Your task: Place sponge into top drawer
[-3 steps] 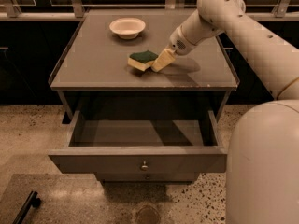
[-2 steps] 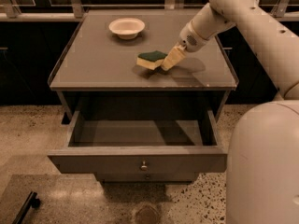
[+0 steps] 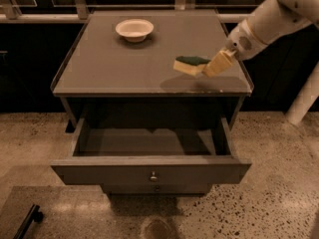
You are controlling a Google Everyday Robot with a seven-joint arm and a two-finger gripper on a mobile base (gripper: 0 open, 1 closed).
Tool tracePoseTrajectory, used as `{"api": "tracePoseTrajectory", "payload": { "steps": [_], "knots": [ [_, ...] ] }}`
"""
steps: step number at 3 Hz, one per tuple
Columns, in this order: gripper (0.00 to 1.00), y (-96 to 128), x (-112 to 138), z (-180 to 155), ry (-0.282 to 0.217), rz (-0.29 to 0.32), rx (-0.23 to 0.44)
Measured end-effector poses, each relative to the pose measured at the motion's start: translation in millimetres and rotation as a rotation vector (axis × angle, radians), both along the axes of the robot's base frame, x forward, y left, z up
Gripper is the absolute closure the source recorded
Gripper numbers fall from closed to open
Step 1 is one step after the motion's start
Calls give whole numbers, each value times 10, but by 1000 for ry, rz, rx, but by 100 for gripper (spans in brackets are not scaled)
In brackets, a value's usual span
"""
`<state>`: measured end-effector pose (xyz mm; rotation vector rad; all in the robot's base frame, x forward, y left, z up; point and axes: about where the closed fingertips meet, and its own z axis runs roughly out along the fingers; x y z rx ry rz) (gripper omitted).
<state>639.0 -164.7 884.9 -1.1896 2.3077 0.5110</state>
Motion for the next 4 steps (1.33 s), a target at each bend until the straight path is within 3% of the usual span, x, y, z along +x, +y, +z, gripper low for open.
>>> {"api": "tracePoseTrajectory", "payload": {
  "steps": [1,2,3,4],
  "knots": [
    [100,-22,-454,-220,77,-31,152],
    [100,14,-599,-234,112,-36,222],
    [100,26,-589,-231,111,-35,222],
    [100,-34,-755,-364,131,-75,222]
  ]
}}
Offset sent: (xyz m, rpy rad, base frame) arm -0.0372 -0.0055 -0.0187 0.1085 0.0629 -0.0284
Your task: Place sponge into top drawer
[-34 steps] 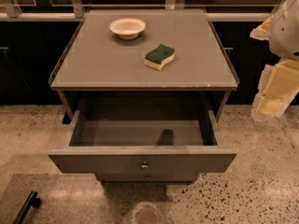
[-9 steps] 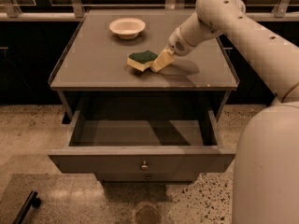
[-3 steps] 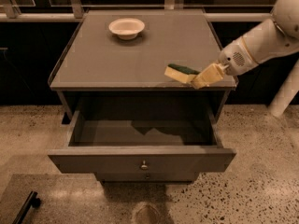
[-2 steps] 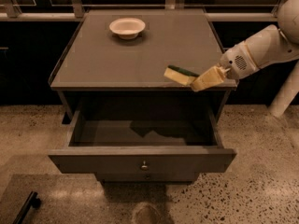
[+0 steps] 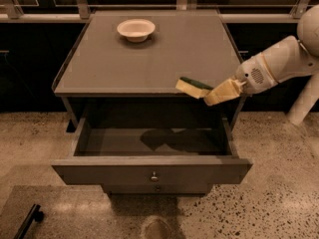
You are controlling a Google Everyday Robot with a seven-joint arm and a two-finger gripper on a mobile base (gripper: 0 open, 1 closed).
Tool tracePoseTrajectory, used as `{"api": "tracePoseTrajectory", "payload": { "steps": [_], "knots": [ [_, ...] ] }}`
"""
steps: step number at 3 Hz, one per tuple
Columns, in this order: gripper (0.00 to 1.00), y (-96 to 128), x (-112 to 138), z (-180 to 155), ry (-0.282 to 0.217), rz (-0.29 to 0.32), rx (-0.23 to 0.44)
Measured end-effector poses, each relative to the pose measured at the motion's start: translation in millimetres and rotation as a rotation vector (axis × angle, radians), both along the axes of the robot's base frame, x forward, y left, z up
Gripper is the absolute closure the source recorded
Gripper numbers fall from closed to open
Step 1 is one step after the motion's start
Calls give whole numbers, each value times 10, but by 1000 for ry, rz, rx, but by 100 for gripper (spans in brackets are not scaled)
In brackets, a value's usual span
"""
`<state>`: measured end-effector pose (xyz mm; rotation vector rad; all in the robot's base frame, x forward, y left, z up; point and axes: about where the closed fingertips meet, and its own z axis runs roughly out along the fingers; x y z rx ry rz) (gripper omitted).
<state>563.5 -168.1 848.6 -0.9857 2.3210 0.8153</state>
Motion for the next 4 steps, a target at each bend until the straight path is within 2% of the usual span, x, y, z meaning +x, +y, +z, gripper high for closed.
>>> {"api": "tracePoseTrajectory", "payload": {
  "steps": [2,3,4],
  "knots": [
    [100,-370,-559,-675,119,-156,77],
    [100,-547,-598,-1121,181,-200,96],
    [100,-640,-486,-1653,266,-216,105]
  ]
}}
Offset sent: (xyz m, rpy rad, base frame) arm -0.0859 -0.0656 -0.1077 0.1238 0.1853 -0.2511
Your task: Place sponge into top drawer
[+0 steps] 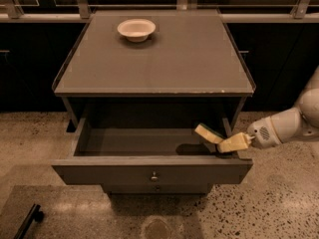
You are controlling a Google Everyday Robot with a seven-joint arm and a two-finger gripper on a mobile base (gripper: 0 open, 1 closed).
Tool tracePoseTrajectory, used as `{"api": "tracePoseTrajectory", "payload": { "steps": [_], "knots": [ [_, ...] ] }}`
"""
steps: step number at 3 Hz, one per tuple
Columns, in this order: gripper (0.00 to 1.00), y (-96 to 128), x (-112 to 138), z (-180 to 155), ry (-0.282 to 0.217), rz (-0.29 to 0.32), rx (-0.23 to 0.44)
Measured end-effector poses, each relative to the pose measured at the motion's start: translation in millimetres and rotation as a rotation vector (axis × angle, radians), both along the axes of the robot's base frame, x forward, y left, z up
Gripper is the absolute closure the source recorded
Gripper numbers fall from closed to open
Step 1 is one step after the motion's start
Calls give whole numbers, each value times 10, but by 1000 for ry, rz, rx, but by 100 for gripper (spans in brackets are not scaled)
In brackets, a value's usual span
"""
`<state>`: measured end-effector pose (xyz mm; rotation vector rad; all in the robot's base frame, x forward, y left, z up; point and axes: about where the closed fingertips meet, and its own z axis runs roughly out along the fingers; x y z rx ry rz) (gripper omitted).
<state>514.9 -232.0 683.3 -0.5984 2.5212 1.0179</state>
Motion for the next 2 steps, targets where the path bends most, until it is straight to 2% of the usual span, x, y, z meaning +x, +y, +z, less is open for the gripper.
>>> {"api": "tracePoseTrajectory", "payload": {
  "steps": [1,2],
  "knots": [
    [100,16,76,-168,27,5,5],
    [81,16,76,-168,27,5,5]
  ]
}}
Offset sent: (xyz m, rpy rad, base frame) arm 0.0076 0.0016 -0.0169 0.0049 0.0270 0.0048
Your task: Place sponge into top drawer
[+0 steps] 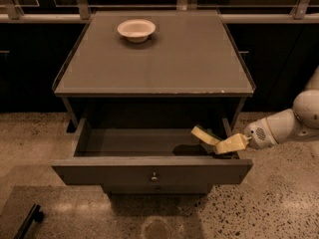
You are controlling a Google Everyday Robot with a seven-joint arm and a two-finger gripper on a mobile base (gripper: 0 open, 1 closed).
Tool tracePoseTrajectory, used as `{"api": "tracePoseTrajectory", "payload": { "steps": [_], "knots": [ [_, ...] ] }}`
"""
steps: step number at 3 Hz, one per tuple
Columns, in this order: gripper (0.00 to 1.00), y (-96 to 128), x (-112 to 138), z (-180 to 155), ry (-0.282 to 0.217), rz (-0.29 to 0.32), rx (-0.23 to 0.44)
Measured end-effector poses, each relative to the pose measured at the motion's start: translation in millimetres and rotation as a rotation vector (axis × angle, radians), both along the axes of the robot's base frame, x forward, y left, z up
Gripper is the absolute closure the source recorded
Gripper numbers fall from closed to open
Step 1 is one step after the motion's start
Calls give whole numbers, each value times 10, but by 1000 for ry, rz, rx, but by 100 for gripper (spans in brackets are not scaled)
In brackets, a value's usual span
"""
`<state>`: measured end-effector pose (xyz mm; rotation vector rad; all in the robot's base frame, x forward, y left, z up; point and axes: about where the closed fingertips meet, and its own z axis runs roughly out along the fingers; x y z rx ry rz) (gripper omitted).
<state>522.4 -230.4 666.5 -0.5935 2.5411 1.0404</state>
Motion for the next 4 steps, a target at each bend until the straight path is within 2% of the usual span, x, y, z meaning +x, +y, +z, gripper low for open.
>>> {"api": "tracePoseTrajectory", "payload": {
  "steps": [3,4],
  "knots": [
    [11,1,0,-1,0,0,0],
    [0,1,0,-1,0,0,0]
  ]
}}
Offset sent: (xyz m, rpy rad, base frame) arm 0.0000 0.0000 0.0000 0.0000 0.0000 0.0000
